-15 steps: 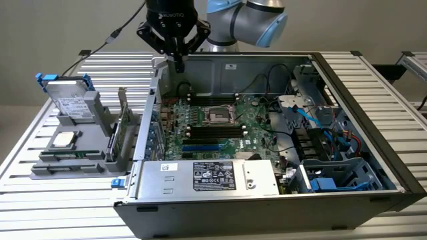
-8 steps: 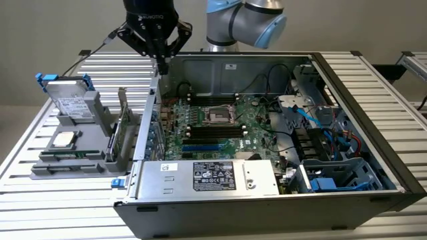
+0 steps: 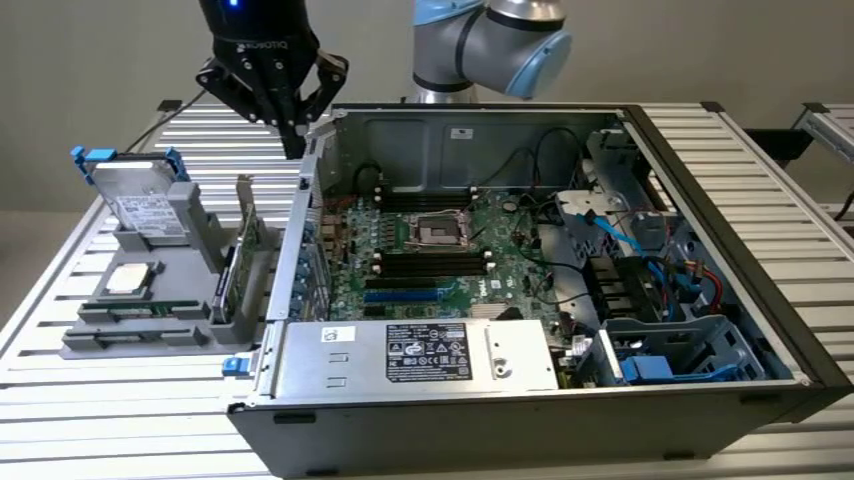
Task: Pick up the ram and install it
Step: 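Reach for the ram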
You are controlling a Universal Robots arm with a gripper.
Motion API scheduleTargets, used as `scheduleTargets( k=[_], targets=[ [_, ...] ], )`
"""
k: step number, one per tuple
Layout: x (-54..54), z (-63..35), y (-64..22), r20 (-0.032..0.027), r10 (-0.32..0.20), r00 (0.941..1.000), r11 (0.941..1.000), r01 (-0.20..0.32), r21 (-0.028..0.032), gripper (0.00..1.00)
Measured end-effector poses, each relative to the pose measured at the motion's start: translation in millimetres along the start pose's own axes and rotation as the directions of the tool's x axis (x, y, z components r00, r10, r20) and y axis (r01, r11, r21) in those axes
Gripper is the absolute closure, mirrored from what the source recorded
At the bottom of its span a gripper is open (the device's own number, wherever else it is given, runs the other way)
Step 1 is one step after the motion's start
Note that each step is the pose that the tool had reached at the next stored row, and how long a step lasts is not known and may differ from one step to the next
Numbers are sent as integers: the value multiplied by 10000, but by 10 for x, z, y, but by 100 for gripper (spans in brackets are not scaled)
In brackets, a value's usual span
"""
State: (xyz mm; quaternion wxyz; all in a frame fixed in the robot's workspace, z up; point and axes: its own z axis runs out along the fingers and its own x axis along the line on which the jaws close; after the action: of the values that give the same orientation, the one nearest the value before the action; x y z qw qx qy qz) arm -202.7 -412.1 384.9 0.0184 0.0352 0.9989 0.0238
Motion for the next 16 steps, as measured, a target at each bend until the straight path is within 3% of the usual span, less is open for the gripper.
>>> scheduleTargets(
  k=[16],
  targets=[
    [479, 172, -147, -326, 14, 9995, 10000, -12, 75, 90]
  ],
)
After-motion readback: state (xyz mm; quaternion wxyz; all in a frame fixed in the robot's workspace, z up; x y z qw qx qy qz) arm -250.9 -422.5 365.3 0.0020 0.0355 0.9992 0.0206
